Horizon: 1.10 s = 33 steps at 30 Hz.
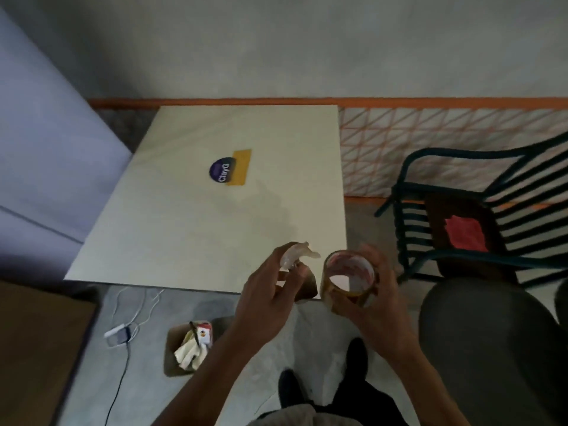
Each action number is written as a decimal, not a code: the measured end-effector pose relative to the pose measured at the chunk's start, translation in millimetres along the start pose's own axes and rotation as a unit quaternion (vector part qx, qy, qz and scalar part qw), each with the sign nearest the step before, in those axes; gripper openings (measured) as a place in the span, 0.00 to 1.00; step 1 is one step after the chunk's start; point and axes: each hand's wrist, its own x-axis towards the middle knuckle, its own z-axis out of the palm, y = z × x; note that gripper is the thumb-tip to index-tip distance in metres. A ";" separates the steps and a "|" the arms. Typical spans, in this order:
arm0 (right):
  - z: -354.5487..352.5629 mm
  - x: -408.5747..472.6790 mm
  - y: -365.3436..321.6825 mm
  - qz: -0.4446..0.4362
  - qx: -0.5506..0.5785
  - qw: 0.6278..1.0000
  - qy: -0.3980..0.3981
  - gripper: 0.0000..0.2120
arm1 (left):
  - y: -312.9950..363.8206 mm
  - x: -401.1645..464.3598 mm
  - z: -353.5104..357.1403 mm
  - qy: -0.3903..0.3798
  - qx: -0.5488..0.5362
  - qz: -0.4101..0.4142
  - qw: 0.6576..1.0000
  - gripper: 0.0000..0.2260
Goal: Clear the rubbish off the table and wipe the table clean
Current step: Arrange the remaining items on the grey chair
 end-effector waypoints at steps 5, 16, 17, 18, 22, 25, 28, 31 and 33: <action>49.6 22.5 -23.8 -0.004 -0.006 0.998 -0.070 0.44 | -28.9 -2.0 -48.4 0.052 0.003 -0.024 0.998 0.15; 107.9 131.3 -47.3 -0.016 0.027 0.989 -0.142 0.45 | -63.3 60.1 -106.1 0.138 0.009 -0.074 0.988 0.15; 110.7 141.0 -49.0 -0.015 0.033 0.989 -0.146 0.45 | -64.0 66.0 -110.7 0.138 0.016 -0.072 0.988 0.15; 114.5 153.6 -50.6 -0.017 0.040 0.988 -0.149 0.44 | -66.1 76.5 -116.2 0.137 0.027 -0.071 0.988 0.15; 120.6 193.3 -53.6 -0.022 0.050 0.984 -0.167 0.44 | -69.4 116.2 -129.9 0.138 0.051 -0.081 0.986 0.16; 119.8 221.1 -50.4 -0.023 0.052 0.984 -0.167 0.43 | -70.9 148.0 -133.4 0.140 0.053 -0.087 0.985 0.16; 121.1 240.6 -43.4 -0.026 0.034 0.985 -0.166 0.43 | -75.4 172.7 -134.9 0.137 0.051 -0.103 0.984 0.14; 126.9 255.5 -35.4 -0.019 0.024 0.986 -0.164 0.43 | -80.6 198.0 -138.9 0.127 0.058 -0.102 0.985 0.13; 131.7 267.7 -31.5 -0.015 0.023 0.986 -0.163 0.43 | -82.4 218.1 -144.3 0.119 0.055 -0.104 0.986 0.15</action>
